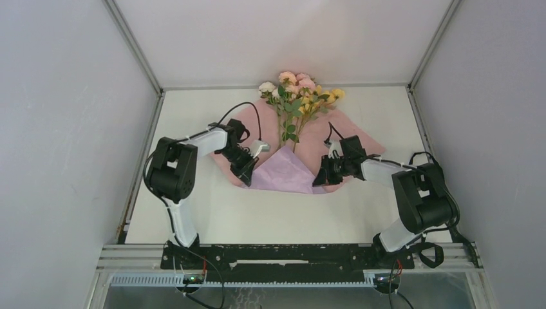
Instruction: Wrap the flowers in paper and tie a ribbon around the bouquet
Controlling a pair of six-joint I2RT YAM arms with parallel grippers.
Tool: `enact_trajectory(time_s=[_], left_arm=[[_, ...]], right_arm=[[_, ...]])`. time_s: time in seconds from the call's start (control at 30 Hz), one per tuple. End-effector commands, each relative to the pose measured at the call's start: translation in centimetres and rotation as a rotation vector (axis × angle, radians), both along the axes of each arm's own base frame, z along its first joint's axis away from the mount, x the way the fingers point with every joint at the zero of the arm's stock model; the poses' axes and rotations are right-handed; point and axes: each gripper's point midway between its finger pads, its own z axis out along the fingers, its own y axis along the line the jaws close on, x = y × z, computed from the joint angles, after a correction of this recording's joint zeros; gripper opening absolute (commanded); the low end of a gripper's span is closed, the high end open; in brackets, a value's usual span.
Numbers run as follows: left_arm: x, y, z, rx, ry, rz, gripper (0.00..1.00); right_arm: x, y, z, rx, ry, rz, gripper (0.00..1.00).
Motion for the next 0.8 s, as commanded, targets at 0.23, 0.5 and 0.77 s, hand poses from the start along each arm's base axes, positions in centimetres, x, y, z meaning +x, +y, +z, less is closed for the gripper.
enact_trajectory(time_s=[0.23, 0.5, 0.77], left_arm=[[0.6, 0.4, -0.6, 0.058, 0.065, 0.105, 0.0], [0.5, 0.8, -1.2, 0.091, 0.087, 0.114, 0.0], [1.6, 1.4, -0.7, 0.133, 0.038, 0.148, 0.13]], right_arm=[[4.9, -4.3, 5.0, -0.4, -0.229, -0.233, 0.36], [1.2, 9.2, 5.7, -0.02, -0.211, 0.065, 0.01], [0.6, 7.8, -1.3, -0.136, -0.059, -0.017, 0.0]])
